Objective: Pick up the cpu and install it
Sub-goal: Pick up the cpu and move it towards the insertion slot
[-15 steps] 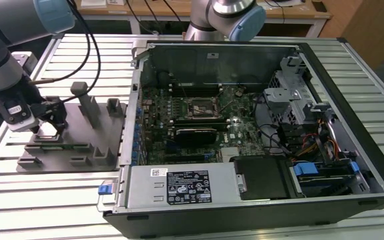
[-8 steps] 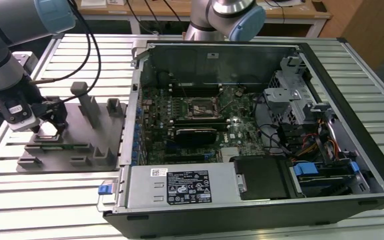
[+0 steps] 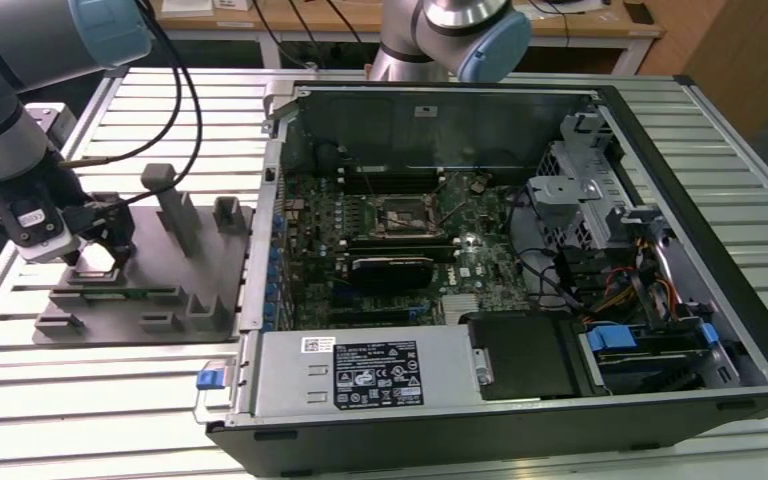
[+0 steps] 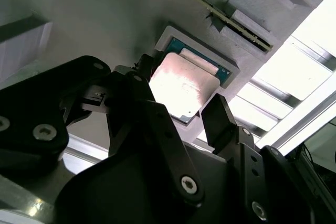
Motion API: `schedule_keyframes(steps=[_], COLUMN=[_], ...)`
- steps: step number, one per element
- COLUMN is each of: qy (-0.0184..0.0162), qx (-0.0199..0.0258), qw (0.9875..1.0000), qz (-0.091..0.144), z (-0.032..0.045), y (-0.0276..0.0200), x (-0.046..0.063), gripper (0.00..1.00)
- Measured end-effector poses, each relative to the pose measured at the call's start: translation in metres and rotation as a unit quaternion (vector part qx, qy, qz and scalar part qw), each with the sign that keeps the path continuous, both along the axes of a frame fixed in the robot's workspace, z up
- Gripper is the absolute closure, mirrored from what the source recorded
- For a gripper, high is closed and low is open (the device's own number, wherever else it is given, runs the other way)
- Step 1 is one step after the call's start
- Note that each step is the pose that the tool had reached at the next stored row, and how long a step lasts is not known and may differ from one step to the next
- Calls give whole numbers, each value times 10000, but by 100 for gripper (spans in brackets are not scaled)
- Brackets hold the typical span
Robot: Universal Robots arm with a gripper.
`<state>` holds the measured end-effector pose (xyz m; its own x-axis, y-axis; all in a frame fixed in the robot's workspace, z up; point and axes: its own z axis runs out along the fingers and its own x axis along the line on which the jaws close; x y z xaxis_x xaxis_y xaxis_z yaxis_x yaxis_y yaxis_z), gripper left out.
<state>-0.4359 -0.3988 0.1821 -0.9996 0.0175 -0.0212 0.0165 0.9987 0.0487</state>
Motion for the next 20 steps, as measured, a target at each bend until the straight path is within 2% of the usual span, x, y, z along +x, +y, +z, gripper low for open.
schedule_keyframes(steps=[17, 18, 19, 20], qy=[0, 0, 0, 1], qx=[0, 0, 0, 0], qw=[10000, 10000, 10000, 10000], qz=[0, 0, 0, 0], z=[9, 9, 9, 10], y=[-12, -12, -13, -13], x=[-1, -1, -1, -1], gripper=[35, 37, 43, 43])
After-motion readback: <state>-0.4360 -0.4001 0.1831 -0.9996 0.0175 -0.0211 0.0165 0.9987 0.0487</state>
